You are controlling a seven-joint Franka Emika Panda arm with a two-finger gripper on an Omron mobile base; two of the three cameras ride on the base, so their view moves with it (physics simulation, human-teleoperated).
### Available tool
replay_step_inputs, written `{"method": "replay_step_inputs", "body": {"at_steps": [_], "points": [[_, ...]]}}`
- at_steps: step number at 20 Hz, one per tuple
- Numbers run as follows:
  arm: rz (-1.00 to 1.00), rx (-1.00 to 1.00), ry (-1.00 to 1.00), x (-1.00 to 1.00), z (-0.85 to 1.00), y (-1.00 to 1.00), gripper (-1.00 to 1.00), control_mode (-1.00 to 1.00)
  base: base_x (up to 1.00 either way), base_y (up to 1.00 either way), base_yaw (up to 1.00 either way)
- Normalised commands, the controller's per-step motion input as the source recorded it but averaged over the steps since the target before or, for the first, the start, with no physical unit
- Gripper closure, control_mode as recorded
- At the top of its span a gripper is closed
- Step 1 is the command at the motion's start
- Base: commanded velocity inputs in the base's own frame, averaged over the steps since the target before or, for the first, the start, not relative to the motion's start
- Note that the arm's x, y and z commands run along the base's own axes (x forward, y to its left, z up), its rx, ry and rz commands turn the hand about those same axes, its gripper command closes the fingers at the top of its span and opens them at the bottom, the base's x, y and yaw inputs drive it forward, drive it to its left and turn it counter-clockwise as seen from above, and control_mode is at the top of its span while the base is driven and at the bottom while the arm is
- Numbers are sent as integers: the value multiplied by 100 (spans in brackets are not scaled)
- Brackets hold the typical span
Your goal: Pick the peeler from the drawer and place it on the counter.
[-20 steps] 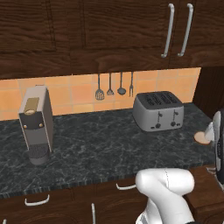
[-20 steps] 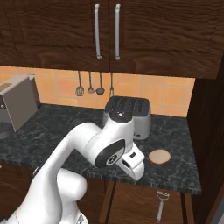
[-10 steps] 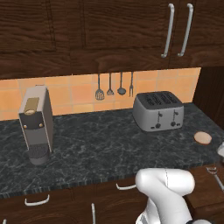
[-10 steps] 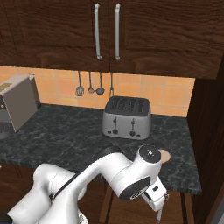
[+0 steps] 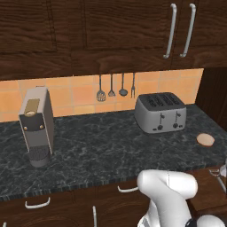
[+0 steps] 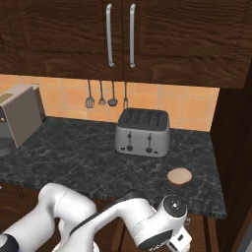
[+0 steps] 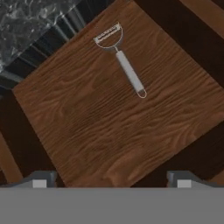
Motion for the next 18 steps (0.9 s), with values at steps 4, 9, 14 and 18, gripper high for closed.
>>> {"method": "replay_step_inputs", "body": {"at_steps": [4, 9, 14, 18], "points": [[5, -2, 3, -1, -49, -14, -100, -100, 0, 0, 0], [0, -3, 7, 0, -24, -17, -100, -100, 0, 0, 0], [0, 0, 6, -10, -26, -14, -100, -100, 0, 0, 0], [0, 0, 5, -24, -21, -14, -100, -100, 0, 0, 0]]}}
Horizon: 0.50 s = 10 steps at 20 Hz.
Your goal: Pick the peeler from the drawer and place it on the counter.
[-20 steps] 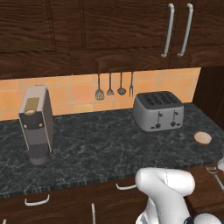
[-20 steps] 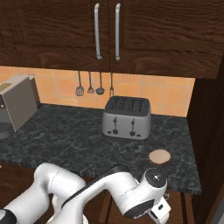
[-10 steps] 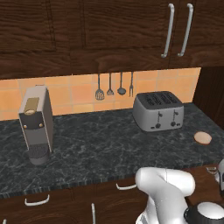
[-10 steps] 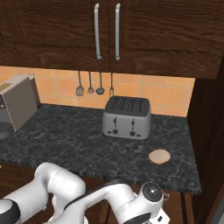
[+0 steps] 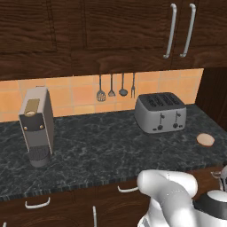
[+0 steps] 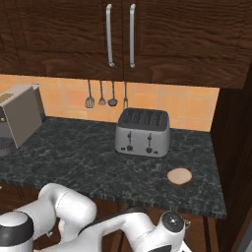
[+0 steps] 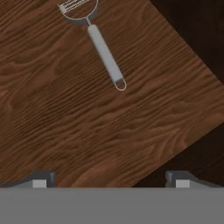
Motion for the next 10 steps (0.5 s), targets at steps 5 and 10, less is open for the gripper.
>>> {"method": "replay_step_inputs", "body": {"at_steps": [5, 10], "points": [[0, 1, 2, -68, -8, -20, -100, -100, 0, 0, 0], [0, 2, 3, -76, 0, -22, -100, -100, 0, 0, 0]]}}
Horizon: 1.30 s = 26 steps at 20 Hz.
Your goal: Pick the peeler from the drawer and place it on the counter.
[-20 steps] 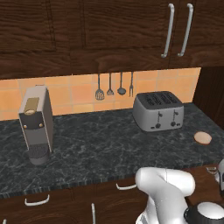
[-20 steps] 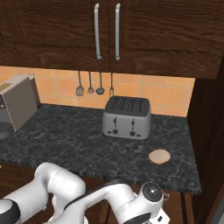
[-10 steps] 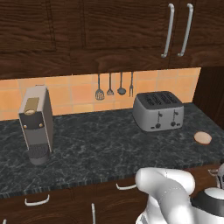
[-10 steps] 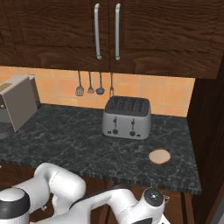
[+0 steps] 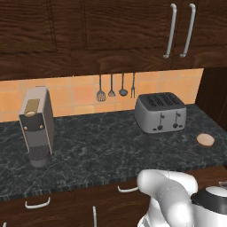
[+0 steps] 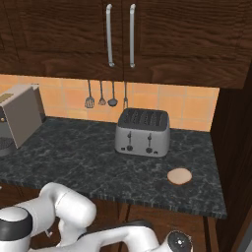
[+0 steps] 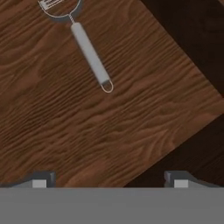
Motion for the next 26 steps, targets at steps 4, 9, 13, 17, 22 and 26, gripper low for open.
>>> {"method": "replay_step_inputs", "body": {"at_steps": [4, 9, 13, 17, 22, 26], "points": [[7, 0, 4, 8, 24, 0, -100, -100, 0, 0, 0], [21, 0, 3, 24, 36, 0, -100, -100, 0, 0, 0], [25, 0, -1, 53, -6, 0, -100, -100, 0, 0, 0], [15, 0, -2, 33, -22, -6, -100, -100, 0, 0, 0], [1, 0, -1, 15, -23, -30, -100, -100, 0, 0, 0], [0, 0, 0, 33, -20, -24, -100, -100, 0, 0, 0]]}}
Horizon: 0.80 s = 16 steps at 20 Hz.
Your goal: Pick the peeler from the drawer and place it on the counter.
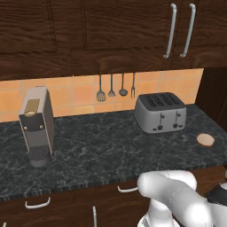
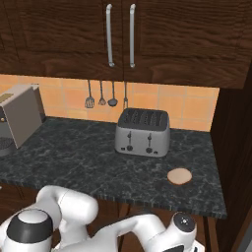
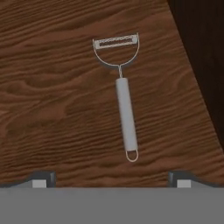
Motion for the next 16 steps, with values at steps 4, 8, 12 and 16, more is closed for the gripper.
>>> {"method": "replay_step_inputs", "body": {"at_steps": [4, 8, 12, 16], "points": [[1, 0, 0, 26, -30, -10, -100, -100, 0, 0, 0], [1, 0, 0, 2, -36, -18, -100, -100, 0, 0, 0], [0, 0, 0, 0, -31, -31, -100, -100, 0, 0, 0], [0, 0, 1, 2, -12, -6, -100, -100, 0, 0, 0]]}}
